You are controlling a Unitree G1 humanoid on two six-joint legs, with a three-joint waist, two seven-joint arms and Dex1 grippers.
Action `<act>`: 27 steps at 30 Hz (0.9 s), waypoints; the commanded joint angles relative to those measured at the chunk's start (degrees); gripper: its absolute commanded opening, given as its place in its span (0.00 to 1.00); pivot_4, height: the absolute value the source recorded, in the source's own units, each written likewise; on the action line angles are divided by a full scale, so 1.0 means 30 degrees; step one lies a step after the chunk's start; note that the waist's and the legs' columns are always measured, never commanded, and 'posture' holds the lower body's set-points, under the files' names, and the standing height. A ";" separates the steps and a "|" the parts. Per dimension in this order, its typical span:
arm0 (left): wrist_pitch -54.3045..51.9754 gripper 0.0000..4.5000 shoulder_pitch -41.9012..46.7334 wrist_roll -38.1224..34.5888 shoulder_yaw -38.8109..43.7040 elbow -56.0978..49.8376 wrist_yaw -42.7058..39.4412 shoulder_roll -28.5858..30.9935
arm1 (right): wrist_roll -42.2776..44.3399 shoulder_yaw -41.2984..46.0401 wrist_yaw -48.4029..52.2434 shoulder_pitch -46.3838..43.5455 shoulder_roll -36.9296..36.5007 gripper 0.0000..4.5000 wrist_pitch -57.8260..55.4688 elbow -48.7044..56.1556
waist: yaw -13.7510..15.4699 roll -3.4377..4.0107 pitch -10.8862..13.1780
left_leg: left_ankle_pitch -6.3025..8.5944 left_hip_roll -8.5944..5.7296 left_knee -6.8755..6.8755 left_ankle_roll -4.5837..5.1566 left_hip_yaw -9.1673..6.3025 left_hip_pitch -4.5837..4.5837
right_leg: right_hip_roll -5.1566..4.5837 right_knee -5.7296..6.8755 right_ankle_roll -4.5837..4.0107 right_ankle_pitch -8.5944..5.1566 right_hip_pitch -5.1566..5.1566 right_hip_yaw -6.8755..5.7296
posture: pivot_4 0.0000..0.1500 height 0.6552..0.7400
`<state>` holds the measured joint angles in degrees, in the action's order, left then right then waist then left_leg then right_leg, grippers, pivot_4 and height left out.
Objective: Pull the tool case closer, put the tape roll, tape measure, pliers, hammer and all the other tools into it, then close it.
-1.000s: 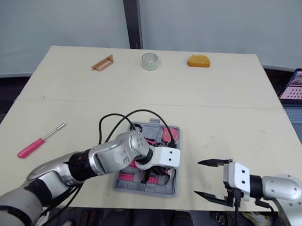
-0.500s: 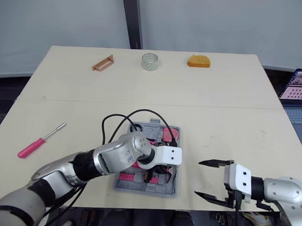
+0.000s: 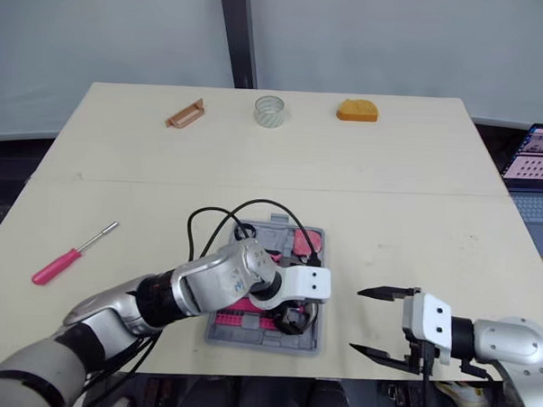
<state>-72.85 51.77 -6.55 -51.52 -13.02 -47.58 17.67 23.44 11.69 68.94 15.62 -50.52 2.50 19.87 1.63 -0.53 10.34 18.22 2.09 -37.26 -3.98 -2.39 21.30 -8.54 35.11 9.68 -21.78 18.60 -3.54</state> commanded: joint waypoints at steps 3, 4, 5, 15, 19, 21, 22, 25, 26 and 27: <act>-0.0967 0.68 -0.0279 -0.1498 0.3172 -0.1327 0.0531 -0.0918 | 0.0199 0.0297 -0.0039 -0.0252 0.0115 1.00 0.0195 -0.0021 | 0.0006 0.0000 0.0000 | 0.0000 0.0000 -0.0003 0.0000 0.0000 0.0001 | -0.0001 -0.0001 0.0000 0.0000 0.0000 -0.0001 | 1.00 1.00; -0.0672 0.62 -0.0584 -0.1776 0.4227 -0.1268 0.0758 -0.1225 | 0.0197 0.0274 -0.0032 -0.0302 0.0130 1.00 0.0202 -0.0046 | 0.0010 0.0000 0.0000 | 0.0000 0.0000 -0.0003 0.0000 -0.0001 0.0001 | -0.0001 -0.0003 0.0000 0.0000 -0.0001 -0.0001 | 1.00 1.00; -0.0150 0.53 -0.0954 -0.2067 0.5307 -0.1154 0.0925 -0.1465 | 0.0193 0.0250 -0.0031 -0.0341 0.0148 1.00 0.0212 -0.0064 | 0.0006 0.0001 0.0000 | 0.0000 0.0000 -0.0005 0.0000 -0.0002 0.0003 | -0.0001 -0.0002 0.0000 0.0000 -0.0001 -0.0003 | 1.00 1.00; 1.1841 0.02 -0.4065 -0.3592 1.0809 0.1145 -0.1023 -0.1849 | 0.0074 0.0080 -0.0091 -0.0787 0.0294 1.00 0.0235 -0.0301 | -0.0030 0.0011 -0.0006 | 0.0000 0.0001 -0.0015 0.0000 -0.0001 -0.0003 | -0.0002 0.0002 0.0000 0.0000 -0.0004 -0.0007 | 1.00 1.00; 1.4464 0.02 -0.5127 -0.4302 1.1062 0.1501 -0.4233 0.0022 | 0.0008 0.0129 -0.0145 -0.0904 0.0327 1.00 0.0197 -0.0368 | -0.0042 0.0017 -0.0010 | 0.0000 0.0001 -0.0014 -0.0001 0.0000 -0.0004 | -0.0002 0.0003 -0.0001 0.0001 -0.0004 -0.0007 | 1.00 1.00; 1.5571 0.02 -0.5958 -0.4239 1.0679 0.1445 -0.5991 0.1434 | -0.0014 0.0147 -0.0106 -0.0953 0.0314 1.00 0.0215 -0.0410 | -0.0062 0.0029 -0.0017 | 0.0000 0.0002 -0.0007 -0.0001 0.0000 -0.0006 | -0.0002 0.0002 -0.0001 0.0000 -0.0003 -0.0011 | 1.00 1.00; 1.5943 0.02 -0.6286 -0.4235 1.0547 0.1441 -0.6557 0.1900 | -0.0014 0.0157 -0.0094 -0.0979 0.0308 1.00 0.0204 -0.0423 | -0.0097 0.0029 -0.0017 | 0.0000 0.0001 0.0001 -0.0001 0.0001 -0.0012 | -0.0001 0.0000 -0.0001 0.0000 -0.0005 -0.0011 | 1.00 1.00; 1.7456 0.02 -0.7252 -0.3860 1.0575 0.2234 -0.7154 0.2582 | -0.0022 0.0240 -0.0125 -0.0996 0.0289 1.00 0.0173 -0.0411 | -0.0033 0.0028 -0.0017 | 0.0000 0.0001 0.0002 0.0000 0.0001 -0.0012 | -0.0001 0.0002 -0.0001 0.0000 -0.0006 -0.0011 | 1.00 1.00; 1.8158 0.02 -0.7541 -0.3564 1.0576 0.2639 -0.7198 0.2707 | -0.0014 0.0272 -0.0134 -0.0984 0.0282 1.00 0.0157 -0.0393 | 0.0027 0.0028 -0.0016 | 0.0000 0.0001 -0.0010 0.0000 0.0000 -0.0012 | -0.0002 0.0001 -0.0001 0.0001 -0.0017 -0.0014 | 1.00 1.00; 1.8950 0.02 -0.7870 -0.3274 1.0600 0.3102 -0.7158 0.2710 | 0.0002 0.0304 -0.0143 -0.0970 0.0280 1.00 0.0132 -0.0368 | 0.0036 0.0028 -0.0017 | 0.0002 0.0001 -0.0021 0.0004 -0.0001 -0.0006 | -0.0005 -0.0002 0.0001 0.0001 -0.0021 -0.0021 | 1.00 1.00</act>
<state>-19.72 28.71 -17.24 -19.64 -4.74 -68.48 25.78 22.79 11.53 68.95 12.33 -49.78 2.51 17.72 1.73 -0.45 10.29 18.24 2.10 -37.33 -3.95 -2.39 21.28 -8.56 35.09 9.68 -21.78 18.51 -3.61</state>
